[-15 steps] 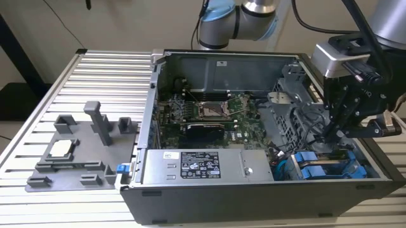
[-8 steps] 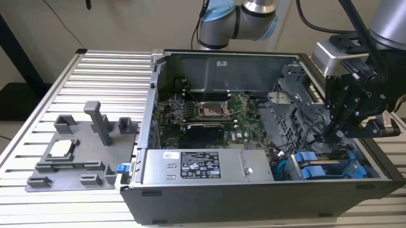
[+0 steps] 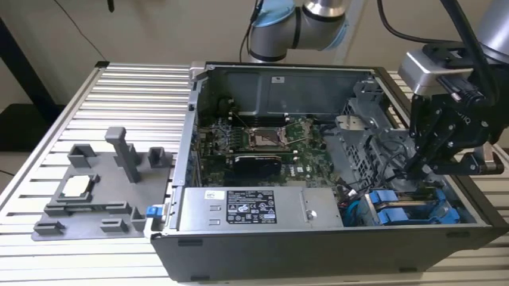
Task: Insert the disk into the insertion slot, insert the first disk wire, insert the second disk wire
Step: 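Insert the second disk wire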
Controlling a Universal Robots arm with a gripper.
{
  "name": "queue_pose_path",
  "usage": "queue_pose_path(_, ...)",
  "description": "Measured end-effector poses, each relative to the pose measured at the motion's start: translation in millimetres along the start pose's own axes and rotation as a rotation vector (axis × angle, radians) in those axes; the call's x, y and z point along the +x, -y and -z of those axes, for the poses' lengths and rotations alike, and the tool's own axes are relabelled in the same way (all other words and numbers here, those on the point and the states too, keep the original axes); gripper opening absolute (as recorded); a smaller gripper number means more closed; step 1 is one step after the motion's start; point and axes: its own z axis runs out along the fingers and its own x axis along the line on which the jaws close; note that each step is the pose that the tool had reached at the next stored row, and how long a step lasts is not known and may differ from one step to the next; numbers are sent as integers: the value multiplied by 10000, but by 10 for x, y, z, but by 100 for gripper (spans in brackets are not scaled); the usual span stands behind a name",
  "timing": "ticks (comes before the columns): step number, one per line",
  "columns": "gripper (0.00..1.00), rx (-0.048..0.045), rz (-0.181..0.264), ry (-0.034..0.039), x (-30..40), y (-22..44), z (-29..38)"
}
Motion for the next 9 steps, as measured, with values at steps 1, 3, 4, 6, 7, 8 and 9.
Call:
queue_pose_path(1,16,-61,-1,33,8,14,-1)
queue_pose_path(3,16,-118,-4,156,30,39,-4)
queue_pose_path(4,16,-136,-5,231,41,50,-6)
queue_pose_path(6,16,-181,-9,366,66,74,-9)
queue_pose_path(7,16,-209,-10,414,79,84,-11)
queue_pose_path(8,16,-245,-12,455,93,95,-12)
queue_pose_path(9,16,-284,-14,488,107,107,-14)
